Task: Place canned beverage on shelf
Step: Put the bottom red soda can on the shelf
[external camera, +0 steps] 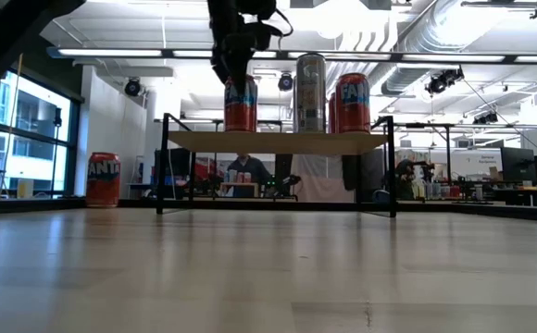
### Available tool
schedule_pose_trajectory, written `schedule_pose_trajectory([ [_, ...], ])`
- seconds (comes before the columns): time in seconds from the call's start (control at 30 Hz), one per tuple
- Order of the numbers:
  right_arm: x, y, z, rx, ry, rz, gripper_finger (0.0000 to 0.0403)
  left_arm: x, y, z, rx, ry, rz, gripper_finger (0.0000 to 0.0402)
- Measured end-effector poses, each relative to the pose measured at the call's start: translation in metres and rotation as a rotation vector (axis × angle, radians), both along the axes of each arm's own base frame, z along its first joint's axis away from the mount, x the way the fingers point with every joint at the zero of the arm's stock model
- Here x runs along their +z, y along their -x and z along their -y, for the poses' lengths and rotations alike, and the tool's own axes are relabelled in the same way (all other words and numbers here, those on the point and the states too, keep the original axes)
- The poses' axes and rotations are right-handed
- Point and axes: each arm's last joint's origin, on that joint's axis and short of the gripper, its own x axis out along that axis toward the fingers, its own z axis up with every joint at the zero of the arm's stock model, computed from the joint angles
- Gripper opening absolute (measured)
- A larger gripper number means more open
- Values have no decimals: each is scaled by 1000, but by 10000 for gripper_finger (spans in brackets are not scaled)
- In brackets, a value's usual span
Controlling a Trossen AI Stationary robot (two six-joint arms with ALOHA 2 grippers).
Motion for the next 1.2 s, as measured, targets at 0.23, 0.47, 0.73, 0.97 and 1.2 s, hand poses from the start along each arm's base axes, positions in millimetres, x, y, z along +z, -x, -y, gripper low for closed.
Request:
schedule_pose_trajectory([
  [0.23,0,0,0,0,0,0,287,15,14,5,21,-1,15,374],
  [0.47,0,0,0,0,-3,-1,287,20,35,12,36,47,18,374],
  [0.73,-1,0,0,0,-3,-5,287,-6,63,27,53,110,-34,372],
  [0.97,-1,0,0,0,-4,-4,287,-14,71,38,77,60,41,365],
  [1.2,2,0,0,-1,-26,37,287,-4,67,43,50,46,137,359],
])
